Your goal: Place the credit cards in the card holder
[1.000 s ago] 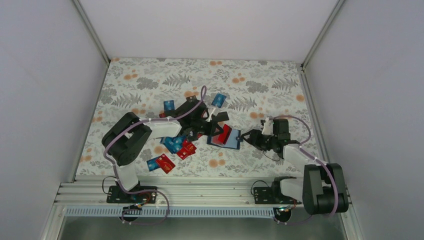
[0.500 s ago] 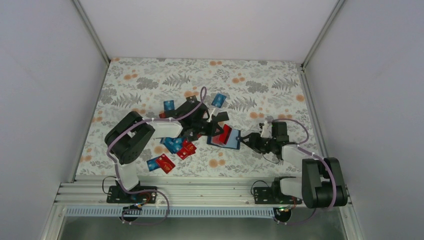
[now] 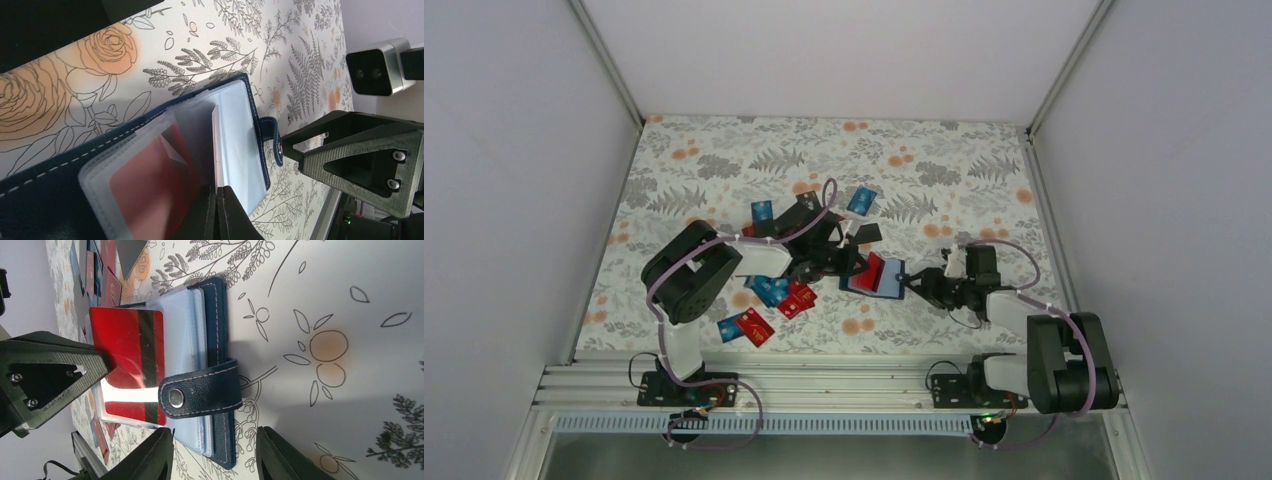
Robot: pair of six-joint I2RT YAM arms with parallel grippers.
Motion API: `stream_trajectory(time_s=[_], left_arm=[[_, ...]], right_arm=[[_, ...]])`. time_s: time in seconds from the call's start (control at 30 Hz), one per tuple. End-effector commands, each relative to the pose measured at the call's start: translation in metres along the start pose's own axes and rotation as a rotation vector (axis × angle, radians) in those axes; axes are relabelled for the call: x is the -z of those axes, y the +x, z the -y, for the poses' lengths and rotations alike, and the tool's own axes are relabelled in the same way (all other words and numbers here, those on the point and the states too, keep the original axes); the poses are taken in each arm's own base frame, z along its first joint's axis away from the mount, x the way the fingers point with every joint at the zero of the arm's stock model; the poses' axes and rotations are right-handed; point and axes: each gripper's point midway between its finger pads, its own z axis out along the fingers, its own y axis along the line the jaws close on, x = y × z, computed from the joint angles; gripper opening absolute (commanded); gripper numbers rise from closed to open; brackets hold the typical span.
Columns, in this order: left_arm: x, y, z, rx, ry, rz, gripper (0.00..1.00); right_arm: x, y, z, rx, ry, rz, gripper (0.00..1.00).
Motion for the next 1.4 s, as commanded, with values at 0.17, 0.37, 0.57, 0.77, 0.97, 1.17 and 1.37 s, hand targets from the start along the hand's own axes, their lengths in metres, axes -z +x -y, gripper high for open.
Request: stream_trajectory(time_s=[0.17,0.37,0.57,0.77,0.97,1.17,1.37], left_arm=[[-0.005,0.012,-0.012,0.097,-0.032,-0.011,0.02],[-0.007,0.014,-0.014,0.125,-0.032,-0.02,0.02],[-0.01,0.016,-0.016,0.137,-0.032,-0.025,0.02],[-0.013,0.018,-0.016,0.144,-0.026,-0.03,0.02],[-0.013,0.017,-0.015,0.155,-0.028,-0.029,0.02],[-0.015,0.02,-0.017,0.168,-0.035,-0.039,0.02],[-0.016,0.024,-0.02,0.183,-0.044,-0.054,0.02]], right_arm=[[-0.006,0.01,-0.002,0.004,-0.018,-0.022,0.43],[-0.008,0.014,-0.004,0.008,-0.02,-0.029,0.43],[-0.011,0.017,-0.008,0.014,-0.027,-0.036,0.43],[-0.013,0.02,-0.01,0.018,-0.026,-0.045,0.42],[-0.015,0.022,-0.012,0.023,-0.024,-0.05,0.4],[-0.018,0.023,-0.015,0.028,-0.029,-0.059,0.4],[-0.021,0.026,-0.018,0.035,-0.031,-0.071,0.4]])
